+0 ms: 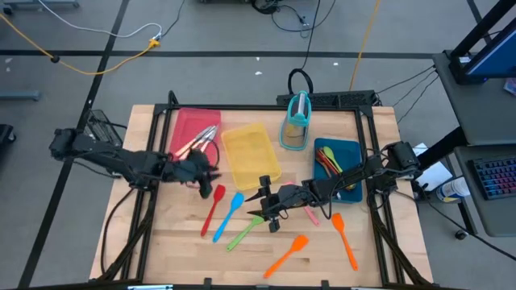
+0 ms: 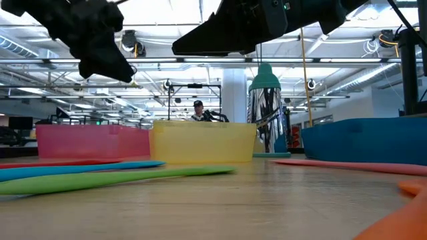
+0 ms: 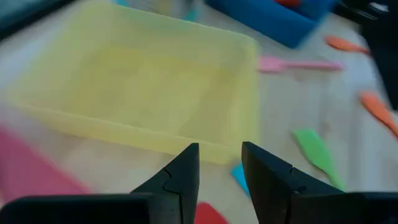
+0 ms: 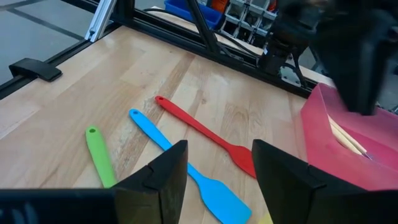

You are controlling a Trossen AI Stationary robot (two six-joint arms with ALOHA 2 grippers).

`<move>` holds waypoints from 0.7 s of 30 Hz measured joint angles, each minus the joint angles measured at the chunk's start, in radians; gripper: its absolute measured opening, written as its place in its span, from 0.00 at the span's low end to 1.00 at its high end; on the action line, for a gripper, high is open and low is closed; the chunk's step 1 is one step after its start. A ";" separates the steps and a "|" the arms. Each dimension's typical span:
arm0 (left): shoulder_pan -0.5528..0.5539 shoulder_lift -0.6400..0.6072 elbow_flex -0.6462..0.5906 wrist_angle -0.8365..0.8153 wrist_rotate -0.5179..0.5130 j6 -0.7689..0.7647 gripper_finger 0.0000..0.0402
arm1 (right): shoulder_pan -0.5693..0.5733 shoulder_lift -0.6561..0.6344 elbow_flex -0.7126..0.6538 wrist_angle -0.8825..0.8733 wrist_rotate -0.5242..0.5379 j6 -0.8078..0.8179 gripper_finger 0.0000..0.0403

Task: Pick & Place Kitchen Items
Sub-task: Put the red spatula into the yellow bin

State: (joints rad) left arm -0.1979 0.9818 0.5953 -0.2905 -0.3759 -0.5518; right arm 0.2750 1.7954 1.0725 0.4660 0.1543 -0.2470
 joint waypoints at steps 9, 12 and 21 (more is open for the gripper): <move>-0.235 0.175 0.000 0.094 -0.132 -0.114 0.31 | 0.001 0.000 0.000 0.000 0.000 0.103 0.42; -0.282 0.234 0.000 0.114 -0.157 -0.181 0.31 | 0.001 0.000 0.000 -0.001 0.000 0.154 0.42; -0.336 0.393 0.000 0.102 -0.158 -0.324 0.31 | 0.001 0.000 0.000 0.001 0.000 0.251 0.41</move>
State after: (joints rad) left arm -0.5335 1.3745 0.5957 -0.1885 -0.5341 -0.8759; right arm 0.2764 1.7954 1.0721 0.4667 0.1544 0.0038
